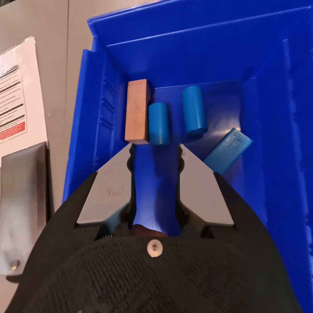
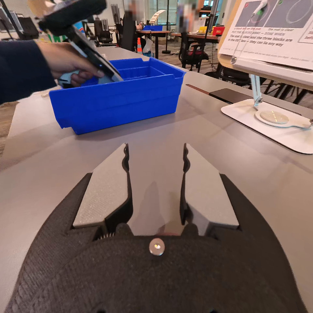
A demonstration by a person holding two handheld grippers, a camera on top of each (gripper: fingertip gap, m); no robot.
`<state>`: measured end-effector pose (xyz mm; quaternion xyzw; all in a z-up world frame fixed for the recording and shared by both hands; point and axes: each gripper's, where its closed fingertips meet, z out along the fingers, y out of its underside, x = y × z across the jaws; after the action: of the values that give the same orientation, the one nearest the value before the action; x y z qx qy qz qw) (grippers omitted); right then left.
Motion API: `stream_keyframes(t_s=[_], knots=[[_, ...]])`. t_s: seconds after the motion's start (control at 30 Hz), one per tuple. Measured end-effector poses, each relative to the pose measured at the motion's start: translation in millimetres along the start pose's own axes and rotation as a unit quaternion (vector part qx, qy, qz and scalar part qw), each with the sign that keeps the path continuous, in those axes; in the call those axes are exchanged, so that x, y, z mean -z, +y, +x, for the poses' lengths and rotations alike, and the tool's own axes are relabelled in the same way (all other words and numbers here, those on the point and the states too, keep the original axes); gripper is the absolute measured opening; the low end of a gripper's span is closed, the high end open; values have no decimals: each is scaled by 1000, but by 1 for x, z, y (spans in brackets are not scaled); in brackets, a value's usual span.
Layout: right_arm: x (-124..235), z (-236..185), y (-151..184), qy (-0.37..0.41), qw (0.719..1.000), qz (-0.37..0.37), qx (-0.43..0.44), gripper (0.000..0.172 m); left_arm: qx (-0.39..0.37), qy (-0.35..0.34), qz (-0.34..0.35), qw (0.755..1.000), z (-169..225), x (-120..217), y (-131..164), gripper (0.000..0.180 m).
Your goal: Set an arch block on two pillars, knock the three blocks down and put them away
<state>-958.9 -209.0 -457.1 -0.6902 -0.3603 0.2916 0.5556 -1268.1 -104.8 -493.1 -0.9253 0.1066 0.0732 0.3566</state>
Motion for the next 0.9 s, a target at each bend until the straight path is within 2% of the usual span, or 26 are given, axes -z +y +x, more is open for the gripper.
stream_keyframes(t_s=[0.13, 0.2, 0.33, 0.37, 0.43, 0.47, 0.5, 0.57, 0.6, 0.7, 0.77, 0.9], knots=[[-1, -9, 0, -16, 1000, 1, 8, 58, -13, -6, -31, 999, 2, -21, -2, 46], [-2, -12, 0, -20, 1000, -1, 11, 57, -16, -14, -44, 999, 1, -31, 1, 50], [-4, -14, 2, -27, 1000, -7, 8, 57, -20, -30, -49, 998, -3, -34, -2, 46], [-4, -14, 3, -28, 1000, -7, 8, 57, -24, -23, -48, 998, 0, -31, -3, 37], [-3, -14, 2, -27, 1000, -6, 9, 57, -25, 5, -39, 999, 7, -25, -4, 5], [-2, -14, 1, -26, 1000, -4, 10, 57, -26, 18, -37, 999, 10, -23, -4, 1], [-2, -14, 1, -27, 1000, -4, 10, 57, -24, 28, -38, 999, 12, -22, -2, 5], [-3, -17, 1, -32, 999, -6, 8, 57, -23, 40, -56, 997, 13, -24, 4, 36], [-4, -18, 2, -34, 999, -8, 8, 57, -25, 40, -64, 997, 13, -26, 6, 43], [-4, -21, 3, -36, 999, -10, 17, 57, -43, 36, -94, 994, 15, -35, 15, 43], [-2, -22, 2, -35, 999, -9, 22, 56, -46, 27, -90, 994, 15, -41, 11, 33], [0, -24, -2, -35, 999, -2, 31, 55, -44, 18, -89, 995, 15, -47, 5, 33]])
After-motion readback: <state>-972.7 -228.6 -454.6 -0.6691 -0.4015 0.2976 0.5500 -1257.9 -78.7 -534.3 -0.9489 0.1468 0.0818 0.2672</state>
